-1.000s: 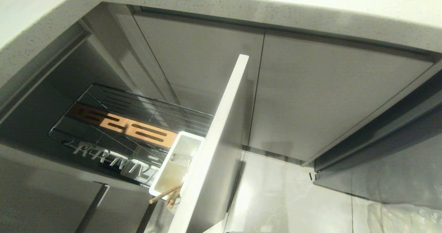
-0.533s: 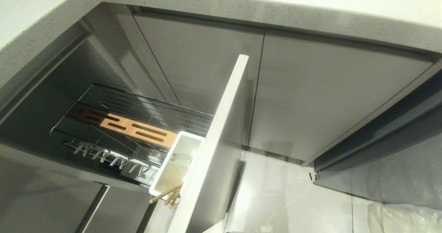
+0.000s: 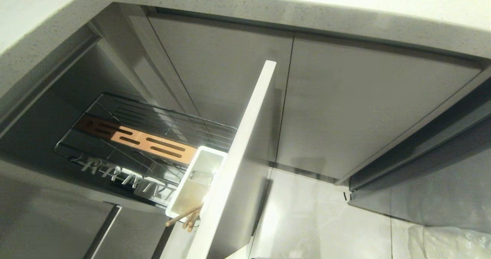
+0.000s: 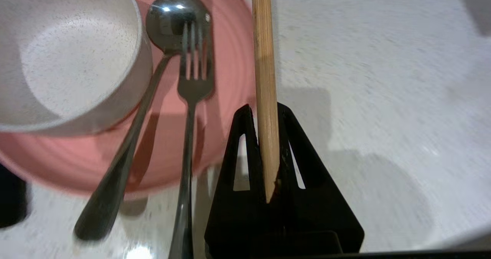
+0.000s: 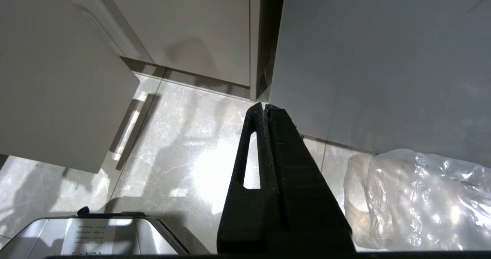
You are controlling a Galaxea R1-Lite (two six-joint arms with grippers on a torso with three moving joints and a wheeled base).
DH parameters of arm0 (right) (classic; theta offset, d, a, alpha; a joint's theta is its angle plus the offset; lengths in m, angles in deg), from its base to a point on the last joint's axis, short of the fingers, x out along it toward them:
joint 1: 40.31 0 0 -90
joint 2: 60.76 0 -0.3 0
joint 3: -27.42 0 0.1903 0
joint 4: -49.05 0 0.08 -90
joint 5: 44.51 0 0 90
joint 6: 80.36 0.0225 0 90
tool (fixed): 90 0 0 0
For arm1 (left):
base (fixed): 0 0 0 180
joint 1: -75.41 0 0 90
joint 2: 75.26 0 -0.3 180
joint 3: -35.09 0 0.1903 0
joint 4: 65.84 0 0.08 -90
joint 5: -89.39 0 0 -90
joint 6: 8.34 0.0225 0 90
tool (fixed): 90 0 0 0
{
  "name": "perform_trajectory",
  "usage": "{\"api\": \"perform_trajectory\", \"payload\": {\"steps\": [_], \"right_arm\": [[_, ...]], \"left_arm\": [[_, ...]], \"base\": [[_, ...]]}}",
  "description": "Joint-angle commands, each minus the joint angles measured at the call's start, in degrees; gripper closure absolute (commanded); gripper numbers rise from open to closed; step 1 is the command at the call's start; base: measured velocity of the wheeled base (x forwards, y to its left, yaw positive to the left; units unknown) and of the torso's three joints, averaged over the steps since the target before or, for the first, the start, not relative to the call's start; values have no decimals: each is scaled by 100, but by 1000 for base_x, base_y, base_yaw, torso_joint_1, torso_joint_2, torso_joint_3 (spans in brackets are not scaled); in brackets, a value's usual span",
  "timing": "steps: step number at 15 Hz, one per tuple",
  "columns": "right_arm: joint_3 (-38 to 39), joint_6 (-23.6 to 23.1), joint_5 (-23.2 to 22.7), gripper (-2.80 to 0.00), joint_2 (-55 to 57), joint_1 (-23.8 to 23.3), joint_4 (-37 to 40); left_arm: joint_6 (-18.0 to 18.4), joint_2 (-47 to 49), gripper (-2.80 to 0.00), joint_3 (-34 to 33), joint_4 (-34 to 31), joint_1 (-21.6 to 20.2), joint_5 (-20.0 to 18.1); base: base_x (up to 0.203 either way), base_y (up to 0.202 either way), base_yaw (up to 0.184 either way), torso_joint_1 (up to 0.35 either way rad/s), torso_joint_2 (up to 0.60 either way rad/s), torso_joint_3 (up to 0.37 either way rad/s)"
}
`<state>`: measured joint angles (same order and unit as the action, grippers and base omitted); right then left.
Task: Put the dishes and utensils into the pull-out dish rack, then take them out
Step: Take the chopsticks out of the cupboard
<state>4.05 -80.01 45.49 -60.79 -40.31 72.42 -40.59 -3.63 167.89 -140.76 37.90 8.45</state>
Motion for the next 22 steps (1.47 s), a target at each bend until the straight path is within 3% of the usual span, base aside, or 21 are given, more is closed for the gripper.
{"api": "perform_trajectory", "payload": {"steps": [1, 11, 22], "right_arm": [[0, 0, 0, 0, 3, 0, 0], [0, 0, 0, 0, 3, 0, 0], [0, 0, 0, 0, 3, 0, 0]], "left_arm": [[-94, 625, 0, 86, 4, -222, 8], [-150, 1002, 0, 184, 331, -598, -97], [-150, 1002, 0, -182, 295, -872, -214]], "base": [[0, 0, 0, 0, 0, 0], [0, 0, 0, 0, 0, 0], [0, 0, 0, 0, 0, 0]]}}
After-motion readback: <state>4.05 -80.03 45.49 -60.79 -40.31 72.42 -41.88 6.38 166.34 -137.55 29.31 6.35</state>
